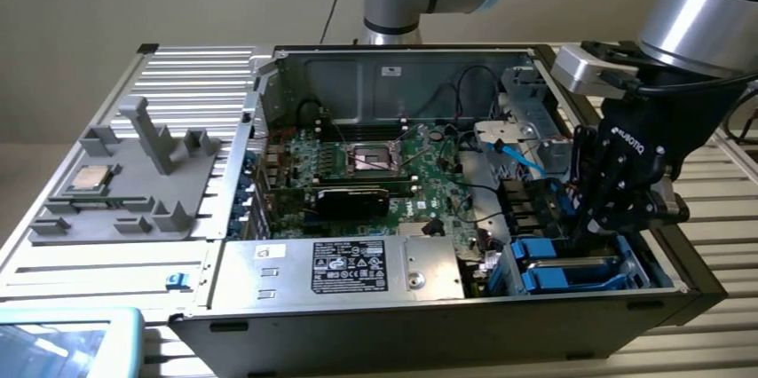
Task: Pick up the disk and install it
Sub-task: 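Insert the first disk wire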
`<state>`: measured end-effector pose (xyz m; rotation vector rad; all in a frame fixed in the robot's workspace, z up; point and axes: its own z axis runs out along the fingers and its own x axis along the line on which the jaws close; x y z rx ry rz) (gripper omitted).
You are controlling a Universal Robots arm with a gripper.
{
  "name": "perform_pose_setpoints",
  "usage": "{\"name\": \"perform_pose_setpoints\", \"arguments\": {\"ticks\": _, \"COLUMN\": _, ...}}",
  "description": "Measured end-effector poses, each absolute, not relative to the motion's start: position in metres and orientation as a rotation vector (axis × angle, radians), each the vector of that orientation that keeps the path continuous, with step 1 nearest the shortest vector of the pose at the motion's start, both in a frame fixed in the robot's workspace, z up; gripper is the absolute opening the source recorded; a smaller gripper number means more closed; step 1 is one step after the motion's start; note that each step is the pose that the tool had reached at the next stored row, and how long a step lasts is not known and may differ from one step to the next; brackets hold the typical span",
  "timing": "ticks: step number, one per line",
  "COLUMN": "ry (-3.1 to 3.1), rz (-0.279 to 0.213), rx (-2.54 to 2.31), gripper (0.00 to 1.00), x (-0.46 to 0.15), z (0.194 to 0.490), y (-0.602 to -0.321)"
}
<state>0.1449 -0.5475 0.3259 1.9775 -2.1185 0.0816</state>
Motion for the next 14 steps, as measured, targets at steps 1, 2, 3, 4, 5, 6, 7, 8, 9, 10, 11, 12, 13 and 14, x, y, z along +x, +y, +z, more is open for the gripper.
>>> {"name": "perform_pose_setpoints", "arguments": {"ticks": 1, "ry": -2.119, "rz": 0.082, "rx": 1.977, "gripper": 0.17, "x": 0.1449, "z": 0.3258, "y": -0.5474}}
{"name": "perform_pose_setpoints", "arguments": {"ticks": 2, "ry": -2.120, "rz": 0.082, "rx": 1.976, "gripper": 0.17, "x": 0.1453, "z": 0.3257, "y": -0.5474}}
{"name": "perform_pose_setpoints", "arguments": {"ticks": 3, "ry": -2.121, "rz": 0.081, "rx": 1.975, "gripper": 0.17, "x": 0.1459, "z": 0.3256, "y": -0.5475}}
{"name": "perform_pose_setpoints", "arguments": {"ticks": 4, "ry": -2.121, "rz": 0.081, "rx": 1.975, "gripper": 0.17, "x": 0.1462, "z": 0.3256, "y": -0.5475}}
{"name": "perform_pose_setpoints", "arguments": {"ticks": 5, "ry": -2.122, "rz": 0.081, "rx": 1.974, "gripper": 0.17, "x": 0.1464, "z": 0.3255, "y": -0.5477}}
{"name": "perform_pose_setpoints", "arguments": {"ticks": 6, "ry": -2.122, "rz": 0.081, "rx": 1.974, "gripper": 0.17, "x": 0.1464, "z": 0.3255, "y": -0.5478}}
{"name": "perform_pose_setpoints", "arguments": {"ticks": 7, "ry": -2.122, "rz": 0.081, "rx": 1.974, "gripper": 0.17, "x": 0.1465, "z": 0.3254, "y": -0.5478}}
{"name": "perform_pose_setpoints", "arguments": {"ticks": 8, "ry": -2.122, "rz": 0.081, "rx": 1.974, "gripper": 0.17, "x": 0.1465, "z": 0.3252, "y": -0.5479}}
{"name": "perform_pose_setpoints", "arguments": {"ticks": 9, "ry": -2.123, "rz": 0.081, "rx": 1.973, "gripper": 0.17, "x": 0.1465, "z": 0.3251, "y": -0.5480}}
{"name": "perform_pose_setpoints", "arguments": {"ticks": 10, "ry": -2.123, "rz": 0.082, "rx": 1.973, "gripper": 0.17, "x": 0.1465, "z": 0.3249, "y": -0.5481}}
{"name": "perform_pose_setpoints", "arguments": {"ticks": 11, "ry": -2.124, "rz": 0.082, "rx": 1.973, "gripper": 0.17, "x": 0.1464, "z": 0.3248, "y": -0.5482}}
{"name": "perform_pose_setpoints", "arguments": {"ticks": 12, "ry": -2.125, "rz": 0.082, "rx": 1.972, "gripper": 0.17, "x": 0.1464, "z": 0.3247, "y": -0.5482}}
{"name": "perform_pose_setpoints", "arguments": {"ticks": 13, "ry": -2.125, "rz": 0.083, "rx": 1.972, "gripper": 0.17, "x": 0.1464, "z": 0.3245, "y": -0.5482}}
{"name": "perform_pose_setpoints", "arguments": {"ticks": 14, "ry": -2.126, "rz": 0.083, "rx": 1.972, "gripper": 0.17, "x": 0.1463, "z": 0.3244, "y": -0.5482}}
